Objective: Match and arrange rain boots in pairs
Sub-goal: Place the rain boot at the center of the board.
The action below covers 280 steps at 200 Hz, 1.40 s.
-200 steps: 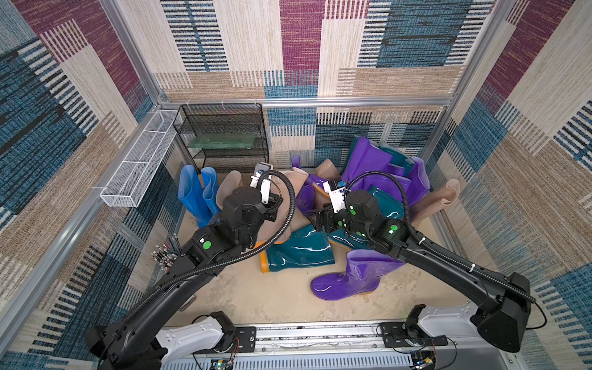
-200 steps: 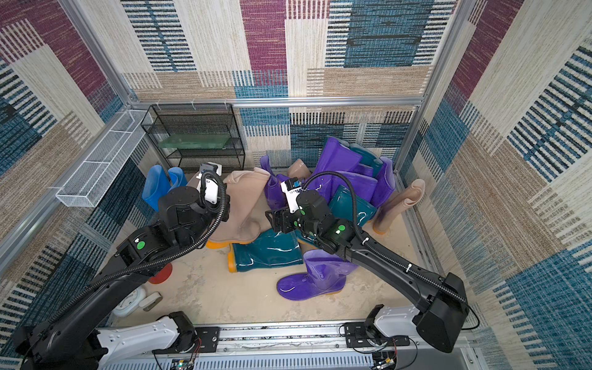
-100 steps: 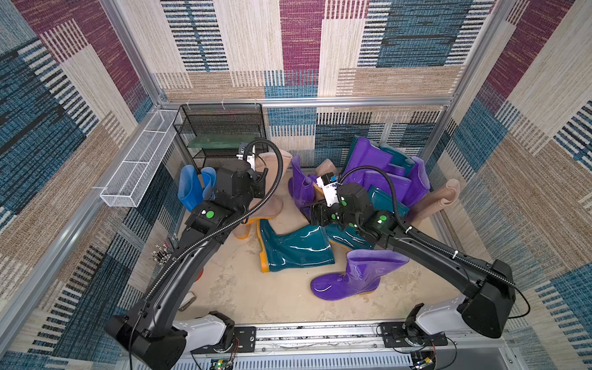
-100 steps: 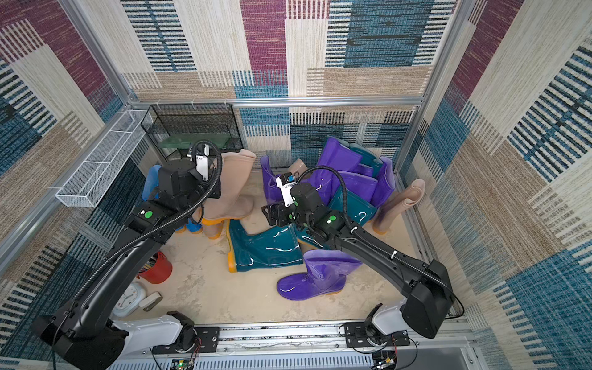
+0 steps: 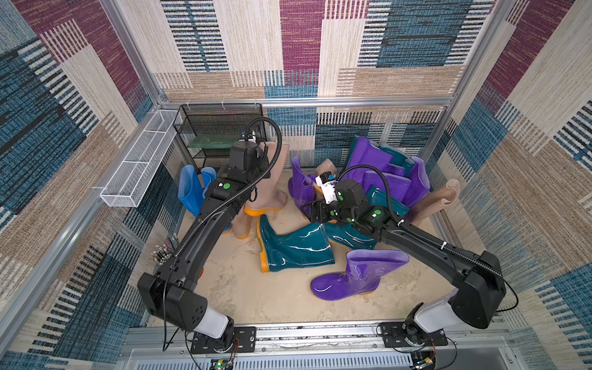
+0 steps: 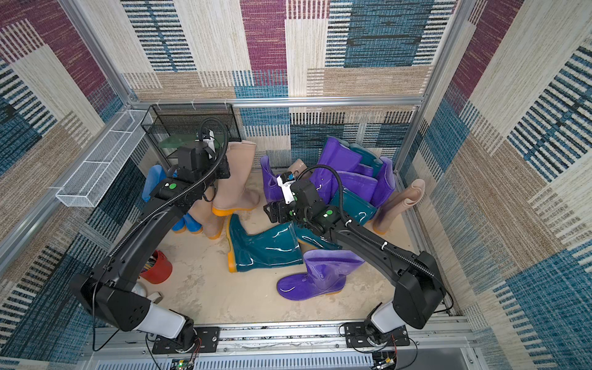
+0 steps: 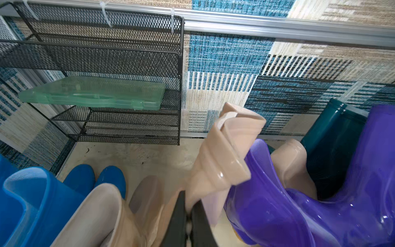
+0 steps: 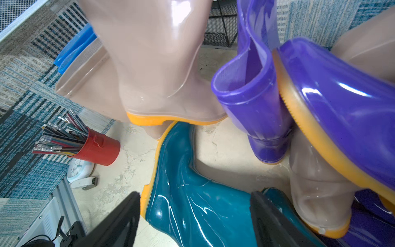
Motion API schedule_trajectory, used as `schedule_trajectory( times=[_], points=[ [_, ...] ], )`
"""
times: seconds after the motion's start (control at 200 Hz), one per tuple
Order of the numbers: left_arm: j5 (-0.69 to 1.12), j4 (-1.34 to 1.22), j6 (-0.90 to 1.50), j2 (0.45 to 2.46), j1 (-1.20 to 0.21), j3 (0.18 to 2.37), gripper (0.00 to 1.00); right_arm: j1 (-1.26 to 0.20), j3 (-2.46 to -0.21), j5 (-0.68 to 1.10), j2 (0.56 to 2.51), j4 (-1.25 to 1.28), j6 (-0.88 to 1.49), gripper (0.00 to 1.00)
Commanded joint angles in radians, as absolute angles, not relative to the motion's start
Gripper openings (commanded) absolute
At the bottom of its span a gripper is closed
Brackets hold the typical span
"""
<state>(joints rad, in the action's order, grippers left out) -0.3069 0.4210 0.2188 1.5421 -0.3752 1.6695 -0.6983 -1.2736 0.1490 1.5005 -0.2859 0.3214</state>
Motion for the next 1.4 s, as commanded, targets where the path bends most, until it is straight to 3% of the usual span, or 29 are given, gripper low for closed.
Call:
schedule_trajectory(
  times=[0.0, 0.356, 0.711, 0.776, 0.836, 0.927, 1.167, 1.397],
  points=[
    [-0.330, 0.264, 0.266, 1.591, -0.371, 1.701, 0.00, -0.688, -1.272, 0.170, 1.498, -0.260, 0.314, 0.84],
    [-0.370, -0.018, 0.361, 1.654, -0.371, 1.565, 0.00, -0.651, -1.242, 0.210, 1.504, -0.239, 0.321, 0.84],
    [-0.160, -0.150, 0.599, 1.578, -0.389, 1.261, 0.00, -0.654, -1.227, 0.204, 1.493, -0.238, 0.335, 0.86],
    [-0.129, -0.152, 0.605, 1.566, -0.391, 1.253, 0.00, -0.657, -1.222, 0.201, 1.488, -0.239, 0.335, 0.86],
    [-0.109, -0.147, 0.613, 1.563, -0.390, 1.262, 0.07, -0.661, -1.220, 0.196, 1.484, -0.239, 0.340, 0.86],
    [-0.096, -0.176, 0.601, 1.572, -0.389, 1.288, 0.00, -0.668, -1.216, 0.191, 1.477, -0.235, 0.345, 0.86],
    [-0.036, -0.105, 0.645, 1.709, -0.386, 1.479, 0.00, -0.680, -1.209, 0.179, 1.466, -0.236, 0.359, 0.86],
    [-0.078, -0.270, 0.620, 1.602, -0.393, 1.177, 0.00, -0.678, -1.177, 0.167, 1.430, -0.247, 0.354, 0.87]
  ],
)
